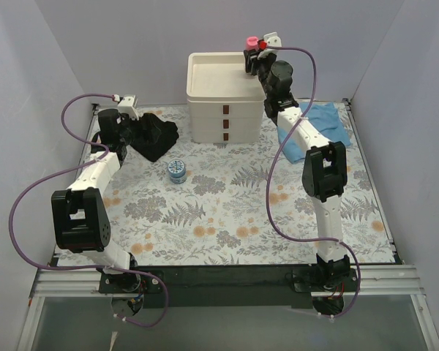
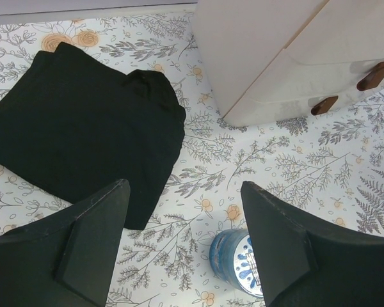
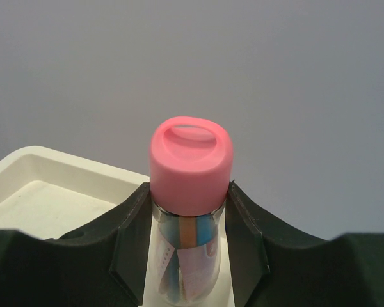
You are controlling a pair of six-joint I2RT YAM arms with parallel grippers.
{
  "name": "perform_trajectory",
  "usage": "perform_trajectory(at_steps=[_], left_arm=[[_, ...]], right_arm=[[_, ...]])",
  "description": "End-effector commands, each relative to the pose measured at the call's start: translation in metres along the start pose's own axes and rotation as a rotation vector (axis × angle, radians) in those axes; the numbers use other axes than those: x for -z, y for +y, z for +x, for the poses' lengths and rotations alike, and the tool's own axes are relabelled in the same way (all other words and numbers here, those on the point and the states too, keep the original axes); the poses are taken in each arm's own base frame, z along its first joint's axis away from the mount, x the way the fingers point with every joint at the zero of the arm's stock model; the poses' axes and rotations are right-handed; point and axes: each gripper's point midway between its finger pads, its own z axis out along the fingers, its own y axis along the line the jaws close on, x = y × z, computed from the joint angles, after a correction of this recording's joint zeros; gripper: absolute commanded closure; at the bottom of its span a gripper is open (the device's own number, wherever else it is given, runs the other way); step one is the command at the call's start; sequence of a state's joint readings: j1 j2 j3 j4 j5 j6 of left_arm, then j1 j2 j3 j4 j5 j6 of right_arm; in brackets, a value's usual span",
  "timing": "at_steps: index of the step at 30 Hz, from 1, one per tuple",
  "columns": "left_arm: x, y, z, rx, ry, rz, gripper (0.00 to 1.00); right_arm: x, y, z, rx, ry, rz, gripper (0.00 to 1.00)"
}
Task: Sort the stationery into containers
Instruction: Place the stationery in the storage box.
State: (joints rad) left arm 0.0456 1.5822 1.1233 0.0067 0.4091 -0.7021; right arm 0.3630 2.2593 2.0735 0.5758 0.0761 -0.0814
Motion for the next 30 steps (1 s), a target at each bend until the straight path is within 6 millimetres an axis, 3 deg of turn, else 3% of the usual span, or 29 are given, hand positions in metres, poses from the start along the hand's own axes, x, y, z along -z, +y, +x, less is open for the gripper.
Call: perform_trajectory(at_steps=[1, 6, 18, 20, 30], left_arm=[[0.005, -0.006, -0.02, -0.032, -0.041, 0.021, 0.3], [0.005, -0.007, -0.018, -0.033, -0.036, 0.025, 0.29], [0.006, -0.002, -0.022, -0.029, -0.05, -0.008, 0.27], [0.007, 0.0, -0.024, -0.035, -0.055, -0.023, 0.27], [0.016, -0.016, -0.03, -0.088, -0.073, 0.011, 0.25]], right_arm=[[-0.009, -0.005, -0.032, 0.002, -0.101, 0.021, 0.9], [-0.011, -0.003, -0.028, -0.004, -0.095, 0.02, 0.66], [-0.007, 0.002, -0.047, 0.024, -0.117, -0.023, 0.43], [-0.005, 0.004, -0.05, 0.023, -0.117, -0.04, 0.31], [0.008, 0.001, -0.061, 0.009, -0.099, -0.024, 0.25]])
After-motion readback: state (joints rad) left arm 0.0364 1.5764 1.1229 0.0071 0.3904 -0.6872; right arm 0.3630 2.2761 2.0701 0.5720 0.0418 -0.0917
